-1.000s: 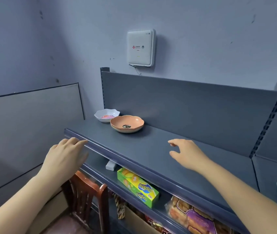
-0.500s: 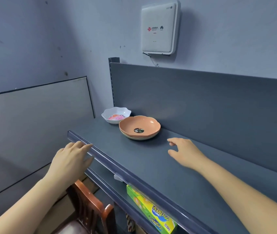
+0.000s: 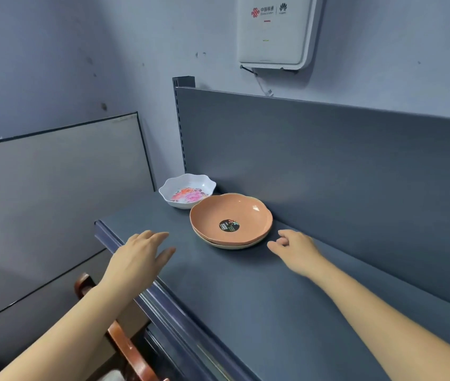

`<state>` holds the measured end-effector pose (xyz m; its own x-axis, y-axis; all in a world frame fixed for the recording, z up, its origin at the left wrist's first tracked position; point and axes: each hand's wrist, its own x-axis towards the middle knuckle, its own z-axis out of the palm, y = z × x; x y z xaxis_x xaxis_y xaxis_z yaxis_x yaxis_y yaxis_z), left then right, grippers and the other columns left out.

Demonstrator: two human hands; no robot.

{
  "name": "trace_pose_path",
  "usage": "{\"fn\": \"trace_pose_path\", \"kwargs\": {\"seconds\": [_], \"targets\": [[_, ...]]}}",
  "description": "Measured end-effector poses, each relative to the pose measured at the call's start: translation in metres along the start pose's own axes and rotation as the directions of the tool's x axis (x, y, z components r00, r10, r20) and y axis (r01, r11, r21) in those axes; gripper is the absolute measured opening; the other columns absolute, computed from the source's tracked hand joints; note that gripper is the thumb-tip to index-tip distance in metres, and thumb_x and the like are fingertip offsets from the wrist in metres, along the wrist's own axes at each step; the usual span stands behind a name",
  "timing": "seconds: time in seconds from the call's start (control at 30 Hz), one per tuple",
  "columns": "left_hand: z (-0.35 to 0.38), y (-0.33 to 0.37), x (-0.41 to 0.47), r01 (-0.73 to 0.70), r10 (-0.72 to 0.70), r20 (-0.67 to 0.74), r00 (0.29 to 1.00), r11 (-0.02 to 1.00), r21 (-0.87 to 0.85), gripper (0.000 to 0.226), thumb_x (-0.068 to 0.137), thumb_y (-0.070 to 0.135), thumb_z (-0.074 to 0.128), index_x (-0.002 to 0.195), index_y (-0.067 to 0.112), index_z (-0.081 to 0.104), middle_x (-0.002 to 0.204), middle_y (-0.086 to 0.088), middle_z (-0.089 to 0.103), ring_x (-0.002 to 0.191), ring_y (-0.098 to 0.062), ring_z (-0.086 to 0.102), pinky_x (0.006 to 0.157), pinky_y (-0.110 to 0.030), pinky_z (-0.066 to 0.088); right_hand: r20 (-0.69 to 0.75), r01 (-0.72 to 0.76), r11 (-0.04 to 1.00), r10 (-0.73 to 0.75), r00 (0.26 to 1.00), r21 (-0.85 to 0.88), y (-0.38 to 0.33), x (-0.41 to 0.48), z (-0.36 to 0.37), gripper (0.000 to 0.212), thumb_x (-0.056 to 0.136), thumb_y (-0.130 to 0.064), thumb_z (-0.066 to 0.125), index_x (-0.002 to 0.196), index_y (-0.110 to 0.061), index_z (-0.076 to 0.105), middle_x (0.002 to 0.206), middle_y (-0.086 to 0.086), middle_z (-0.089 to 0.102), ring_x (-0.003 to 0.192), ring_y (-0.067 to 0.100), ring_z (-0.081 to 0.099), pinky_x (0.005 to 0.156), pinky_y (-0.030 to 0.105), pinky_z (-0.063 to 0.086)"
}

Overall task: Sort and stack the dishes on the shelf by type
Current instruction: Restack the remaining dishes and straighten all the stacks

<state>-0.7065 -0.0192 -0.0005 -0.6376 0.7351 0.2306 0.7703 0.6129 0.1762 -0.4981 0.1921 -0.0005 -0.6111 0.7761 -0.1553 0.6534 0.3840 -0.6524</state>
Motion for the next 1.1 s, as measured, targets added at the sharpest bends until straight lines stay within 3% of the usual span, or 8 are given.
{"fn": "trace_pose_path", "kwargs": {"seconds": [0.1, 0.2, 0.3, 0.43, 0.63, 0.83, 0.97, 1.1], "targets": [[0.006, 0.001, 0.019, 0.008, -0.007, 0.022, 1.000, 0.998, -0.065, 0.052, 0.092, 0.054, 0.040, 0.137, 0.028, 0.045, 0.126, 0.008, 0.057, 0.119, -0.016, 0.050, 0.088, -0.035, 0.048, -0.028, -0.075, 0.990, 0.079, 0.996, 0.121, -0.007, 0.012, 0.004, 0.045, 0.094, -0.034, 0.050, 0.125, -0.002, 0.050, 0.114, 0.013, 0.063, 0.115, 0.031, 0.054, 0.090, 0.039, 0.045], [0.013, -0.002, 0.037, 0.006, 0.000, 0.046, 0.999, 0.992, -0.123, 0.052, 0.092, 0.054, 0.039, 0.137, 0.028, 0.044, 0.125, 0.009, 0.056, 0.120, -0.015, 0.048, 0.089, -0.036, 0.047, -0.066, -0.135, 0.956, 0.157, 0.985, 0.259, -0.011, 0.026, 0.013, 0.044, 0.092, -0.034, 0.053, 0.125, -0.005, 0.050, 0.084, 0.001, 0.059, 0.099, 0.027, 0.061, 0.084, 0.039, 0.051], [0.020, -0.011, 0.057, 0.018, 0.002, 0.096, 0.995, 0.980, -0.198, 0.053, 0.092, 0.055, 0.039, 0.137, 0.028, 0.043, 0.124, 0.009, 0.057, 0.120, -0.014, 0.049, 0.091, -0.038, 0.047, -0.139, -0.150, 0.917, 0.214, 0.967, 0.368, -0.020, 0.035, 0.020, 0.054, 0.092, -0.024, 0.053, 0.141, -0.006, 0.039, 0.083, -0.003, 0.061, 0.088, 0.029, 0.067, 0.075, 0.037, 0.058], [0.028, -0.018, 0.077, 0.025, 0.023, 0.159, 0.987, 0.956, -0.293, 0.052, 0.094, 0.048, 0.040, 0.139, 0.023, 0.041, 0.120, 0.009, 0.057, 0.118, -0.015, 0.051, 0.094, -0.039, 0.046, -0.169, -0.211, 0.877, 0.308, 0.936, 0.431, -0.029, 0.046, 0.028, 0.020, 0.087, -0.013, 0.053, 0.101, 0.000, 0.061, 0.093, 0.014, 0.068, 0.058, 0.022, 0.064, 0.056, 0.034, 0.060], [0.033, -0.017, 0.091, 0.048, 0.068, 0.234, 0.970, 0.889, -0.456, 0.050, 0.096, 0.044, 0.038, 0.139, 0.018, 0.041, 0.124, 0.002, 0.061, 0.114, -0.021, 0.055, 0.095, -0.032, 0.041, -0.195, -0.242, 0.838, 0.375, 0.906, 0.488, -0.030, 0.047, 0.032, 0.020, 0.083, 0.002, 0.045, 0.084, 0.001, 0.065, 0.083, 0.013, 0.066, 0.062, 0.021, 0.062, 0.059, 0.037, 0.061], [0.031, 0.013, 0.094, 0.288, 0.182, 0.429, 0.885, 0.511, -0.810, 0.031, 0.099, 0.039, 0.033, 0.101, 0.029, 0.062, 0.101, 0.000, 0.071, 0.088, -0.017, 0.068, 0.079, -0.029, 0.054, -0.247, -0.198, 0.864, 0.340, 0.907, 0.463, -0.028, 0.018, 0.021, 0.026, 0.085, 0.003, 0.042, 0.080, -0.007, 0.066, 0.081, 0.011, 0.069, 0.072, 0.027, 0.068, 0.063, 0.042, 0.062], [0.027, 0.040, 0.092, 0.436, 0.305, 0.518, 0.799, 0.299, -0.849, 0.033, 0.100, 0.037, 0.036, 0.108, 0.020, 0.064, 0.079, 0.000, 0.069, 0.066, -0.012, 0.068, 0.066, -0.028, 0.057, -0.309, -0.181, 0.891, 0.325, 0.894, 0.416, -0.019, -0.009, 0.006, 0.028, 0.088, 0.000, 0.042, 0.087, -0.012, 0.067, 0.085, 0.008, 0.071, 0.074, 0.026, 0.070, 0.065, 0.044, 0.062], [0.027, 0.072, 0.084, 0.498, 0.454, 0.523, 0.721, 0.185, -0.847, 0.027, 0.099, 0.031, 0.042, 0.112, 0.019, 0.063, 0.076, 0.001, 0.070, 0.067, -0.016, 0.068, 0.066, -0.037, 0.059, -0.397, -0.208, 0.900, 0.364, 0.842, 0.384, 0.001, -0.042, -0.014, 0.028, 0.087, -0.001, 0.041, 0.083, -0.011, 0.066, 0.084, 0.009, 0.070, 0.073, 0.024, 0.069, 0.061, 0.037, 0.062]]}}
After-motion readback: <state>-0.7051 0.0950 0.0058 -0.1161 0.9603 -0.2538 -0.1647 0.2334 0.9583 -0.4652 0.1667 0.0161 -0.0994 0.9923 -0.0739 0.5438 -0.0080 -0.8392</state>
